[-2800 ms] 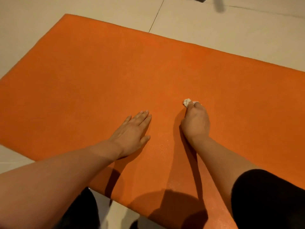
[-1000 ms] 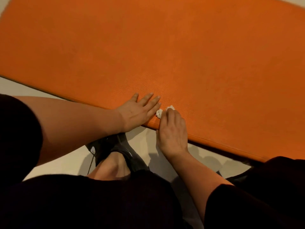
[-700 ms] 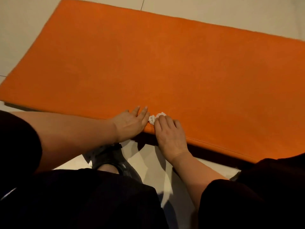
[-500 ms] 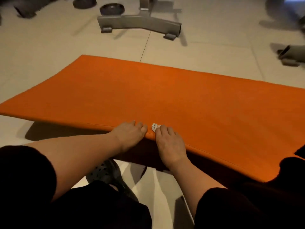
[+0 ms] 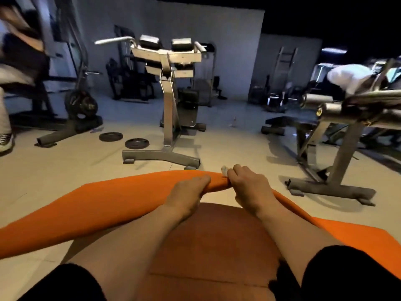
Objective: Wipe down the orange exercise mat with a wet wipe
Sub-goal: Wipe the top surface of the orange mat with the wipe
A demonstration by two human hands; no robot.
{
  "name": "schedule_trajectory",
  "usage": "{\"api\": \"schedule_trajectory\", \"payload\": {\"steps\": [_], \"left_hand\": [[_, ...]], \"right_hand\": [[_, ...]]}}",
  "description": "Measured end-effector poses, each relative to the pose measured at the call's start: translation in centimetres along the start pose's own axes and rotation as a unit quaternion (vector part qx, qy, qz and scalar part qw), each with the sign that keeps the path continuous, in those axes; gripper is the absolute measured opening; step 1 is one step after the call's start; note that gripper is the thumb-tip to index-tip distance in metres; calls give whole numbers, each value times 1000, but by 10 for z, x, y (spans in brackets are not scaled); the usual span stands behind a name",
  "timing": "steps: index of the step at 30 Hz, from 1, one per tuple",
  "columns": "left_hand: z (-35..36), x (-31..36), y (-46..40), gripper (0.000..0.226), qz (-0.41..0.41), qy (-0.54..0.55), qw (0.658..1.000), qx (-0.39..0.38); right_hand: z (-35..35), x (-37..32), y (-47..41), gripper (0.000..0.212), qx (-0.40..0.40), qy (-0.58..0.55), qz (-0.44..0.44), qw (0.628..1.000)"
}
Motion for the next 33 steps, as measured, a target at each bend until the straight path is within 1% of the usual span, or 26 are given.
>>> {"api": "schedule_trajectory", "payload": {"steps": [3, 5, 7, 9, 11, 12, 13, 15, 16, 18, 19, 21, 23, 25, 27, 29, 31, 33], "left_hand": [[-9, 14, -9, 22, -3, 68, 995, 78], [-4, 32, -18, 28, 2, 115, 987, 112], [1, 62, -36, 35, 19, 161, 977, 135], [0, 98, -59, 35, 42, 178, 972, 147], [-4, 124, -78, 35, 54, 175, 971, 154], [-1, 131, -84, 37, 58, 160, 975, 142], [8, 134, -85, 38, 62, 142, 981, 113], [44, 134, -72, 42, 71, 115, 991, 19], [70, 134, -58, 45, 84, 102, 990, -38], [126, 140, -29, 44, 114, 74, 982, -134], [151, 145, -18, 41, 119, 59, 977, -165], [188, 159, -5, 37, 114, 44, 974, -190], [218, 170, 4, 33, 118, 39, 970, -209], [250, 172, 19, 34, 138, 18, 958, -251], [276, 171, 40, 48, 143, 7, 945, -293], [289, 164, 57, 65, 129, 2, 941, -312], [289, 148, 64, 74, 118, 6, 944, -308], [287, 126, 72, 81, 111, -12, 940, -323]], "right_hand": [[-34, 15, 1, 40, 52, 13, -27, 998], [-49, 34, 6, 46, 83, 40, -41, 995], [-61, 65, 15, 55, 104, 80, -29, 991], [-73, 97, 25, 58, 119, 111, -13, 986], [-84, 120, 36, 55, 151, 121, 17, 981], [-82, 127, 42, 53, 162, 115, 37, 979], [-69, 129, 50, 52, 156, 107, 48, 981], [-24, 124, 75, 57, 100, 90, 56, 989], [7, 120, 89, 60, 48, 84, 66, 993], [69, 116, 120, 61, -90, 69, 104, 988], [96, 118, 134, 58, -145, 64, 117, 980], [133, 123, 152, 49, -229, 49, 147, 961], [161, 127, 168, 39, -258, 27, 166, 951], [194, 123, 185, 33, -309, 15, 163, 937], [219, 112, 203, 32, -358, 11, 156, 920], [233, 105, 212, 29, -361, 11, 148, 920], [237, 104, 212, 27, -344, 9, 143, 928], [237, 105, 215, 26, -332, -2, 156, 931]]}}
Point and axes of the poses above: each hand's wrist, its own y-axis away from the middle knuckle, its own z-axis out of the palm, x = y × z, the point moved 5 cm from there along -y, towards the middle knuckle, and after that the axes turned 3 degrees about z, right-handed, at the moved point
